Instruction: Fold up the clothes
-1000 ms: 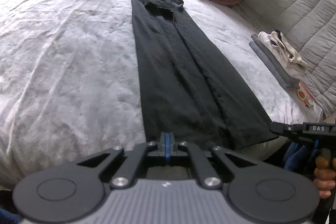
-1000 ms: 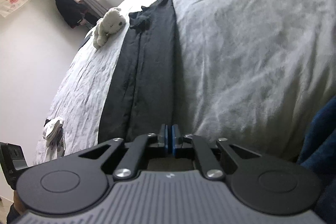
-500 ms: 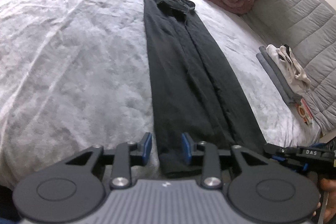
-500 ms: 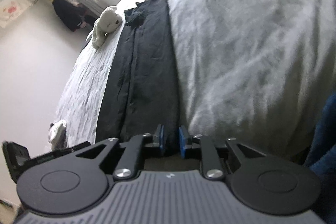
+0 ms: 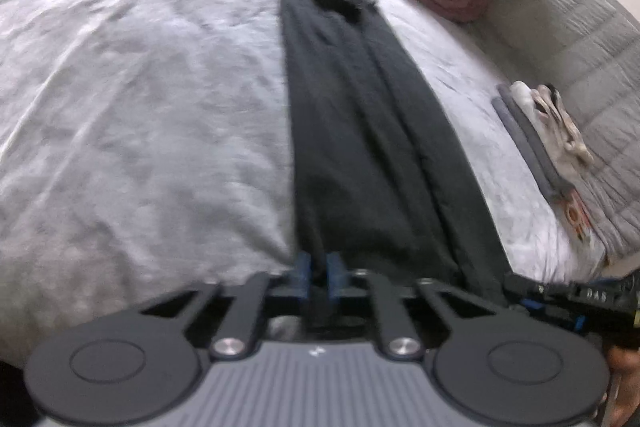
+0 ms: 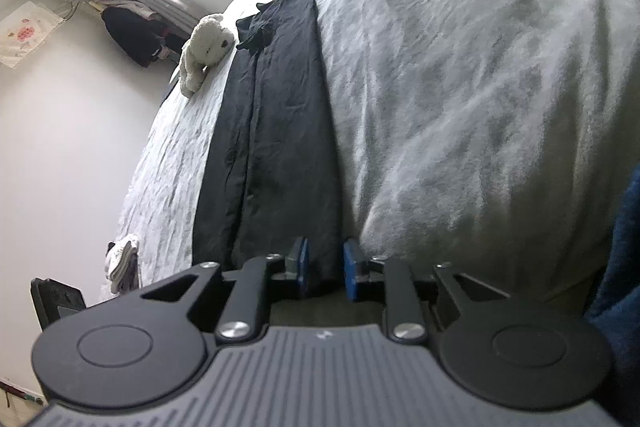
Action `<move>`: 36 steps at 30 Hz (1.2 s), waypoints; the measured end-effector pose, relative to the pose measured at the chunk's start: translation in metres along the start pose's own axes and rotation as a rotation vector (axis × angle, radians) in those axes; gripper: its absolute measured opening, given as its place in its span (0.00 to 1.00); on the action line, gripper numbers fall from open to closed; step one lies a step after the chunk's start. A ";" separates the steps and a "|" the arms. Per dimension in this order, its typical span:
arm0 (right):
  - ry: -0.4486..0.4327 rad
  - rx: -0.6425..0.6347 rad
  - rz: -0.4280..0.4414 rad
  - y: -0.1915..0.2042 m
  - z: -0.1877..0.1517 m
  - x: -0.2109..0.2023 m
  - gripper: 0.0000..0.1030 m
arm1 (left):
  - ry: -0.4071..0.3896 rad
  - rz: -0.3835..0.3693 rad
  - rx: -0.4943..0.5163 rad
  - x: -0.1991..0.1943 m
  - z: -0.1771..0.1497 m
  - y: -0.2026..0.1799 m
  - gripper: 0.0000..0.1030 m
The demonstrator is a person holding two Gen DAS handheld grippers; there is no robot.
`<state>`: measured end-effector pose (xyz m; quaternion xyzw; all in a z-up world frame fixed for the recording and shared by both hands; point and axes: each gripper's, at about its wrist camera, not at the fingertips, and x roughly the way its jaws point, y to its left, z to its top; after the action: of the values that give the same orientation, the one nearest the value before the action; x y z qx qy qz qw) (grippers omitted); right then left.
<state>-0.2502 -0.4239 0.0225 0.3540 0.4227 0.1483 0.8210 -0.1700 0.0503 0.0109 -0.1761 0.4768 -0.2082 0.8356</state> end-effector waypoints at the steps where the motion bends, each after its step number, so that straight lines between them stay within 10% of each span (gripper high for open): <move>1: -0.003 -0.002 -0.011 0.000 0.000 0.000 0.11 | 0.001 -0.005 -0.013 -0.001 0.001 0.003 0.03; 7: -0.019 -0.076 -0.073 0.011 -0.002 -0.001 0.11 | 0.004 0.012 0.020 -0.003 0.000 -0.002 0.03; 14: -0.100 -0.454 -0.179 0.074 -0.021 -0.002 0.41 | 0.012 0.015 0.046 -0.008 0.003 -0.006 0.05; 24: 0.049 -1.047 -0.041 0.147 -0.102 0.061 0.41 | -0.004 0.007 0.000 -0.021 0.011 0.005 0.16; 33: 0.046 -1.280 -0.048 0.174 -0.123 0.107 0.41 | -0.009 -0.012 -0.028 -0.024 0.011 0.013 0.23; 36: 0.046 -1.268 -0.091 0.174 -0.120 0.115 0.13 | 0.002 -0.049 -0.055 -0.024 0.010 0.017 0.30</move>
<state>-0.2673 -0.1841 0.0301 -0.2227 0.2849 0.3422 0.8673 -0.1689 0.0781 0.0249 -0.2101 0.4787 -0.2156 0.8247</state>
